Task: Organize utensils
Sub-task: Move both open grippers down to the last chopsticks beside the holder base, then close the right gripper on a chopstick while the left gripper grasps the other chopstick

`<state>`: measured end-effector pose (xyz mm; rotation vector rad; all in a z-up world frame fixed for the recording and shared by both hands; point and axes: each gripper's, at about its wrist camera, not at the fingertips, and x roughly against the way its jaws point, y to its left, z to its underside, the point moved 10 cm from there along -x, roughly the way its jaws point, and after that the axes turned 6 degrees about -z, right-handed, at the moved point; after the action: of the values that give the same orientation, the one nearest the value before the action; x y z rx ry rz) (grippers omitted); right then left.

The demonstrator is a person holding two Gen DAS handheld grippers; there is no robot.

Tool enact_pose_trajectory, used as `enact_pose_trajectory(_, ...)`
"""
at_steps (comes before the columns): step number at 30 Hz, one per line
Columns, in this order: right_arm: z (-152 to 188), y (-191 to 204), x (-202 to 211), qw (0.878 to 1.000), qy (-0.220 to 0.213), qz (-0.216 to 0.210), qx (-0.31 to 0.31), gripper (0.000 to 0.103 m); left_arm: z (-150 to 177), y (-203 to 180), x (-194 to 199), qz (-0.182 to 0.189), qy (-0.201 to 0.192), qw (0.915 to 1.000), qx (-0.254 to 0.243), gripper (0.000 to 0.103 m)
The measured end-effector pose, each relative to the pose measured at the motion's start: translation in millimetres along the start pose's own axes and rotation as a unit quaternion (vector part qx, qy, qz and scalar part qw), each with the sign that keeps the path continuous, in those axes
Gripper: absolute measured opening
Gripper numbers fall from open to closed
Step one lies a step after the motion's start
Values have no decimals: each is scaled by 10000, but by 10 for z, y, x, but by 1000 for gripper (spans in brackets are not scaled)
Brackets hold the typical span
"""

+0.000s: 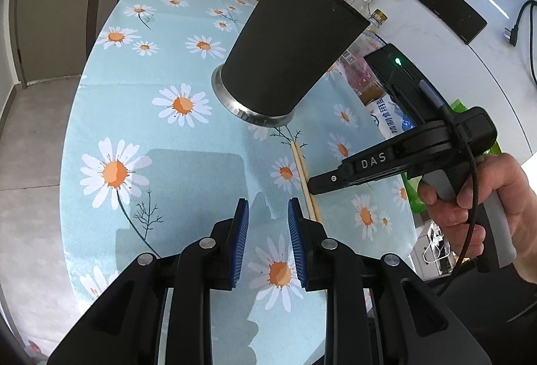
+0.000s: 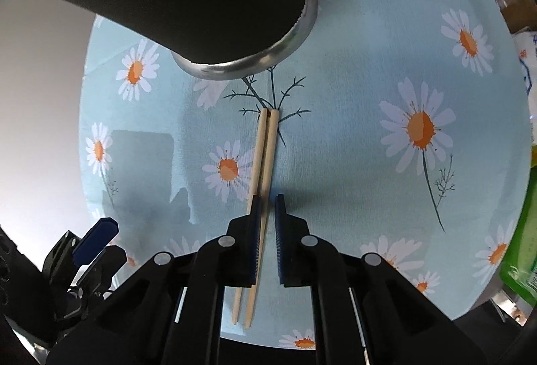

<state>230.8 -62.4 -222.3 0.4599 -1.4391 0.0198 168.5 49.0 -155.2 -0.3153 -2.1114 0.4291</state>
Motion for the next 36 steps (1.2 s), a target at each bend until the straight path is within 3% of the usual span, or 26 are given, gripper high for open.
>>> enact_pose_trajectory(5, -34, 179, -123, 9984, 2, 557, 26, 5, 25, -9, -44, 83, 75, 9999, 73, 24)
enact_pose_trajectory(10, -47, 230, -142, 9982, -86, 586, 2, 5, 75, 28, -136, 112, 214, 9997, 90, 24)
enact_pose_trajectory(19, -33, 139, 16, 9996, -170, -38, -214, 5, 53, -97, -250, -31, 395, 9992, -14, 24)
enact_pose_trajectory(26, -63, 68, 430, 9967, -619, -494, 180, 6, -87, -322, -324, -499, 433, 9975, -237, 24)
enact_pose_trajectory(29, -21, 15, 582, 9933, -743, -798, 375, 6, -161, -378, -345, -622, 408, 9972, -116, 24)
enact_pose_trajectory(36, 22, -327, 855, 9861, -1021, -1185, 560, 6, -82, -502, -574, -1107, 872, 9896, -289, 24)
